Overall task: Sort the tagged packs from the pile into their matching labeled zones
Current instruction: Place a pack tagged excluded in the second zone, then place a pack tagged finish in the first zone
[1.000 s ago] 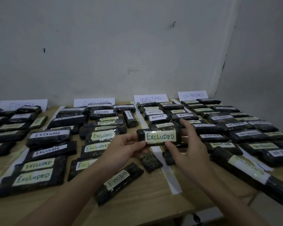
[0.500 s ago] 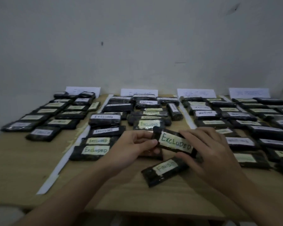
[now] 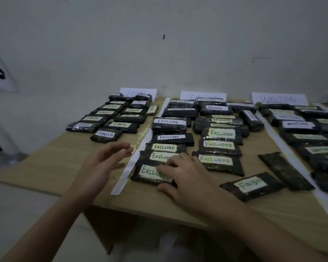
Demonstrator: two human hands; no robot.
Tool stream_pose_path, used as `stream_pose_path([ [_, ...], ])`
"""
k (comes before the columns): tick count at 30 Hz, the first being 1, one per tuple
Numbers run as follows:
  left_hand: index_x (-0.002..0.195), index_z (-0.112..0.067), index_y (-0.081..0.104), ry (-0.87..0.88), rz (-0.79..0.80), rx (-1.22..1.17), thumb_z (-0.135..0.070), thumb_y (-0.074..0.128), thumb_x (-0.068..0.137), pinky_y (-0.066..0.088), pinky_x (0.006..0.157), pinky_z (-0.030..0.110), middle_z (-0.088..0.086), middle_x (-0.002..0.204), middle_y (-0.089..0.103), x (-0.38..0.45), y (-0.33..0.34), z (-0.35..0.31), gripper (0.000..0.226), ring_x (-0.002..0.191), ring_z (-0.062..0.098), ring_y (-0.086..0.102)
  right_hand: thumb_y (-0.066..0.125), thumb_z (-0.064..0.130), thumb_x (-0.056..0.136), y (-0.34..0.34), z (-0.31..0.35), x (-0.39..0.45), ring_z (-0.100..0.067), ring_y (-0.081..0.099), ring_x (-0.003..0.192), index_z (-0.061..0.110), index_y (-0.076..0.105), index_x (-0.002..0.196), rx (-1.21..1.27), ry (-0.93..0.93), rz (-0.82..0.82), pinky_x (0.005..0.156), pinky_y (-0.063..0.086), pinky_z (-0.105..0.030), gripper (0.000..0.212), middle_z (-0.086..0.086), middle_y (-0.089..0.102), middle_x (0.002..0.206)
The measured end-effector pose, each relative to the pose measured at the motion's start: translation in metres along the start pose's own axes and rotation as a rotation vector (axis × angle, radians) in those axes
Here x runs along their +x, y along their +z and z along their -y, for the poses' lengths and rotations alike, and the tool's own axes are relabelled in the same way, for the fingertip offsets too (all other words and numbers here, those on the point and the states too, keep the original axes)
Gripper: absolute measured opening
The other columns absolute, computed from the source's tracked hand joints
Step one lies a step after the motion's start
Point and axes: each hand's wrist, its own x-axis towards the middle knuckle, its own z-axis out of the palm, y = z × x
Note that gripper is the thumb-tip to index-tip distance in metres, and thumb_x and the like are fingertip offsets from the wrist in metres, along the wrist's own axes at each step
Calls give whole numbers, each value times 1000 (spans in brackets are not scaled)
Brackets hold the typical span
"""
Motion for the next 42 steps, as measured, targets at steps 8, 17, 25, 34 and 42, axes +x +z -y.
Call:
stream_pose_path([
  [8, 103, -16, 65, 88, 84, -67, -4, 54, 86, 52, 77, 14, -7, 98, 71, -1, 25, -1, 23, 91, -1, 65, 37, 55, 90, -14, -13, -17, -11, 36, 112, 29, 45, 133, 40, 63, -64, 94, 34, -34, 51, 7, 44, 121],
  [17, 96, -26, 66, 263, 338, 12, -6, 59, 86, 46, 74, 6, -15, 100, 69, -5, 88, -16, 24, 96, -6, 61, 55, 9, 79, -82, -82, -86, 4, 40, 110, 26, 61, 114, 130, 266, 150, 97, 33, -19, 40, 15, 51, 117],
  [25, 102, -31, 63, 321, 486, 118, -18, 61, 86, 49, 79, 13, -17, 104, 65, -4, 132, -26, 21, 95, 0, 61, 65, 38, 83, -84, -100, -109, -1, 38, 113, 34, 45, 130, 38, 365, 257, 100, 34, -22, 52, 16, 45, 123],
  [34, 110, -23, 62, 142, 447, -59, -15, 61, 86, 55, 77, 21, -5, 105, 67, -2, 149, -33, 25, 88, 3, 66, 86, 18, 61, -77, -106, -114, -4, 53, 101, 19, 59, 115, 55, 184, -355, 92, 45, -18, 60, 10, 53, 108],
  [42, 101, -26, 61, 56, 150, -150, -12, 55, 90, 52, 62, 14, -11, 89, 68, 14, 98, -25, 18, 77, -2, 64, 60, 51, 73, -56, -72, -48, -18, 58, 89, 11, 67, 109, -63, 123, -324, 75, 50, -31, 54, -1, 64, 97],
])
